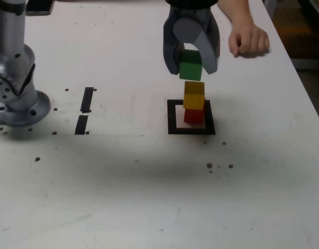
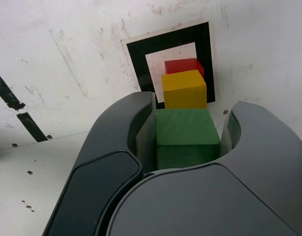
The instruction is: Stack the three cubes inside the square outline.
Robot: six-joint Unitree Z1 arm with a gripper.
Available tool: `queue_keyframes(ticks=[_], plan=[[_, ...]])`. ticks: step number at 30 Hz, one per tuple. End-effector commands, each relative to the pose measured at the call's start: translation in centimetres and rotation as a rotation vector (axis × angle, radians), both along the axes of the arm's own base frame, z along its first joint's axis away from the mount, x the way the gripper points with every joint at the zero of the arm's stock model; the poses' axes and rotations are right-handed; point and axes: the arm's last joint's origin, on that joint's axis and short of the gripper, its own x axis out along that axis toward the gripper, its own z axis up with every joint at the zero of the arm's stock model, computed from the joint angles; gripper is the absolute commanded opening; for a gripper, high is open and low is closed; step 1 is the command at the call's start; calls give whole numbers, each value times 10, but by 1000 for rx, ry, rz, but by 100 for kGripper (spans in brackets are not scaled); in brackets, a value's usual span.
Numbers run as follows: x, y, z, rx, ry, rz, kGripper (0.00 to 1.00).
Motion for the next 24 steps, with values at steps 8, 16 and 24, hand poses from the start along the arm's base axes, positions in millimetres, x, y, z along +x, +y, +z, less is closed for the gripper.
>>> queue_keyframes(ticks=[8,16,24], plan=[[0,-2,-13,-20,14,2,27],[3,-2,-16,-20,-8,2,33],[5,-2,-19,-10,-15,2,38]])
